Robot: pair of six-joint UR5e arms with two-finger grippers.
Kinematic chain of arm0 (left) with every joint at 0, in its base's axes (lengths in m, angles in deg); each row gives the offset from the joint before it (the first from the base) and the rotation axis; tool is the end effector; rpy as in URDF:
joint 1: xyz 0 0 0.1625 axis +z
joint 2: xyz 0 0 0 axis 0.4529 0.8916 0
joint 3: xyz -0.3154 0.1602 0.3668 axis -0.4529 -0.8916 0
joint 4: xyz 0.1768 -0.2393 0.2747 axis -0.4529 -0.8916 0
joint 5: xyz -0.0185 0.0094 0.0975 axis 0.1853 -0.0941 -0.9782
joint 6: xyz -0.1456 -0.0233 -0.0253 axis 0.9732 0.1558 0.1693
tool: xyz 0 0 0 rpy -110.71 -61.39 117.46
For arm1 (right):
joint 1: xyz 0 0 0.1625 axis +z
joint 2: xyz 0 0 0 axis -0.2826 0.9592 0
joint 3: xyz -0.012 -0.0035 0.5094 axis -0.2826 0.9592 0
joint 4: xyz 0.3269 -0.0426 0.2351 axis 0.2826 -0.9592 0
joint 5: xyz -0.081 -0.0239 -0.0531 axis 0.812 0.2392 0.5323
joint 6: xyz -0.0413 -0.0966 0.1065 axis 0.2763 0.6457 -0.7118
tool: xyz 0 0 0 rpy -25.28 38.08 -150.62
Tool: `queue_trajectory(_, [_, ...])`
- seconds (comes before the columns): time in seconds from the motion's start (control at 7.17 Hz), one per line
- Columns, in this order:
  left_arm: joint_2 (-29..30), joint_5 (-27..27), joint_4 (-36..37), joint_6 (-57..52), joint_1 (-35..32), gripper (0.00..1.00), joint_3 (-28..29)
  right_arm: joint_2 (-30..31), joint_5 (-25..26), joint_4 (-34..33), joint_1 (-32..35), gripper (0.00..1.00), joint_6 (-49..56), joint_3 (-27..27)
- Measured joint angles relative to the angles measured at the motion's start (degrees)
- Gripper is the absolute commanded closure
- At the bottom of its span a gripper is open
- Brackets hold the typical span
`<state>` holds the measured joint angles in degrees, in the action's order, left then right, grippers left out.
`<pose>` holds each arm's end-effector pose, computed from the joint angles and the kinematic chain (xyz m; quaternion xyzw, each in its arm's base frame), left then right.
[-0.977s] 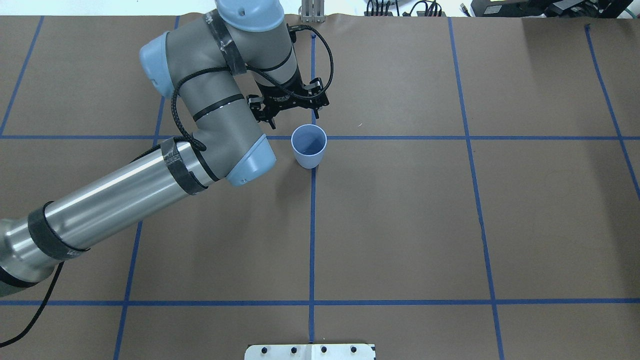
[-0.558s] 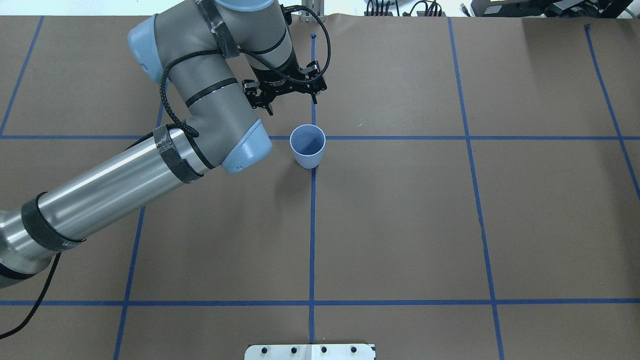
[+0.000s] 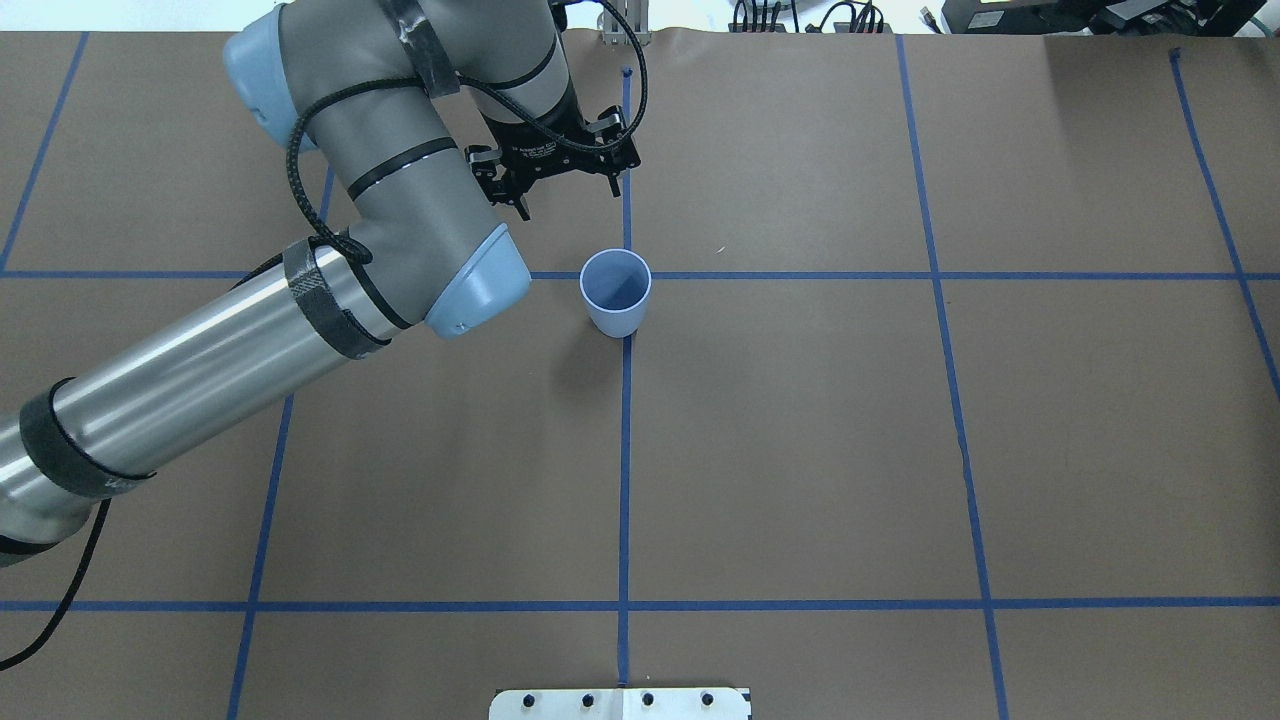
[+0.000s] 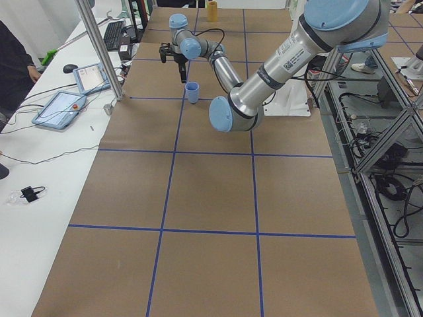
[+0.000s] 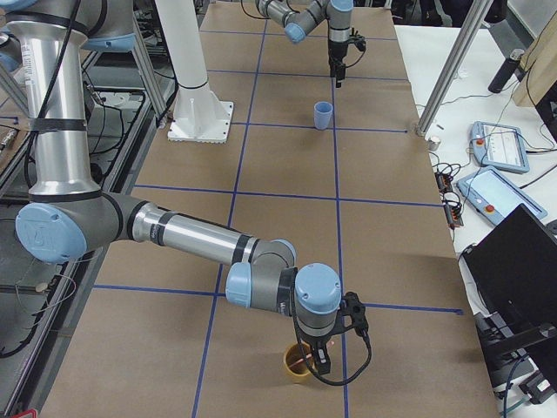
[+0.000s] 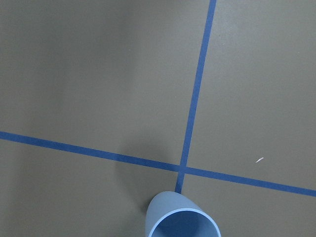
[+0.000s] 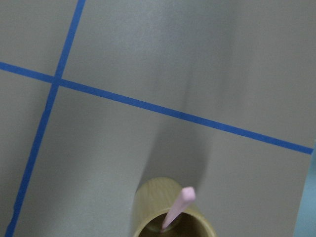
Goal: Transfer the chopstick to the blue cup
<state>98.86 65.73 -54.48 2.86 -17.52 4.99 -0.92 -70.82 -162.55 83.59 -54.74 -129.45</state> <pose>0.5559 -0.6262 0.1886 -0.0119 0.4494 -0.1094 0.8865 0.1264 -0.4801 0.8669 0.0928 -0.3124 -0.1080 0.9392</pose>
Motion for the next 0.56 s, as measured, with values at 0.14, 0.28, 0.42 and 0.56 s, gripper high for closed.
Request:
queue_trajectory(0.14, [-0.3, 0.0, 0.3, -0.2, -0.1, 0.02, -0.4, -0.4, 0.7, 2.1, 0.0, 0.05, -0.1, 0.9])
queue_trajectory(0.28, [-0.6, 0.0, 0.5, -0.2, -0.1, 0.02, -0.6, -0.6, 0.9, 2.9, -0.1, 0.13, -0.2, 1.3])
queue_trajectory(0.42, [-0.8, -0.1, 0.5, -0.2, -0.1, 0.02, -0.8, -0.6, 0.8, 3.2, -0.1, 0.23, -0.2, 1.5])
queue_trajectory(0.56, [-1.0, -0.1, 0.5, -0.3, -0.1, 0.02, -0.9, -0.6, 0.6, 3.2, -0.1, 0.29, -0.2, 1.6])
